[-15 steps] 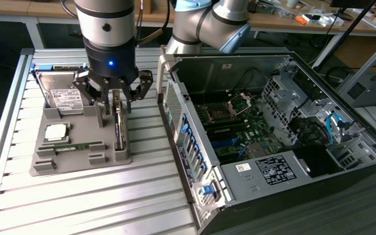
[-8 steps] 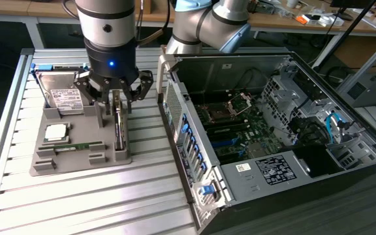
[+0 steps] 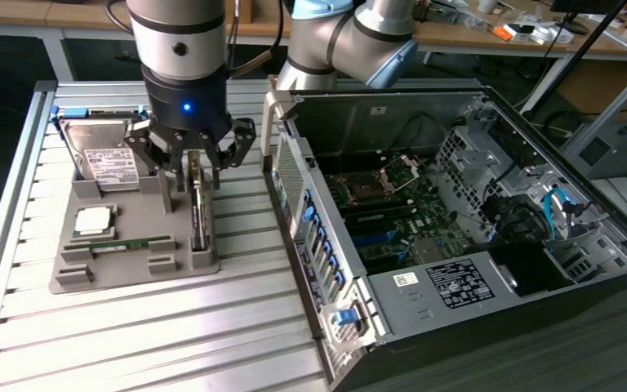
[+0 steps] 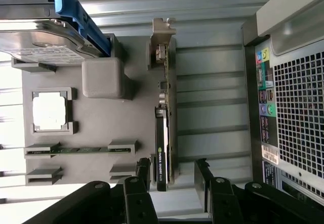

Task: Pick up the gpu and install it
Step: 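Pick up the gpu and move the gpu toward the slot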

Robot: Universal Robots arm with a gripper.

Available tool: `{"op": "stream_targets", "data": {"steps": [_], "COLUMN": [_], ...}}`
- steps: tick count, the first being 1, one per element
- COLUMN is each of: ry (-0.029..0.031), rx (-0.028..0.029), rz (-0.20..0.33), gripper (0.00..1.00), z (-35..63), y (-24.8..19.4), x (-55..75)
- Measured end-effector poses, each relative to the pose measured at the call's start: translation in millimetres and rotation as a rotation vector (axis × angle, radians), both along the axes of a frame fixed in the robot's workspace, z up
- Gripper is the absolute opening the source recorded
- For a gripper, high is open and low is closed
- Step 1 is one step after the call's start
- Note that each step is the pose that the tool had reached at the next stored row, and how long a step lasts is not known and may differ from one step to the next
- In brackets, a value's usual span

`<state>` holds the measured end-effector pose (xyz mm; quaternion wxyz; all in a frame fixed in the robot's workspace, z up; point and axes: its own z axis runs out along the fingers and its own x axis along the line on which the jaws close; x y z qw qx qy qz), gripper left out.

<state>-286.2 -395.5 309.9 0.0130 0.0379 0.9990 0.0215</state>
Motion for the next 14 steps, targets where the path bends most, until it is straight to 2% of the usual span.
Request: {"op": "stream_targets", "data": {"steps": [14], "ry": [-0.0001], "rx": [-0.0001], "rz": [0.0], "gripper": [0.48], "z": [-4.8], "y": [0.3], "x": [0.1]}}
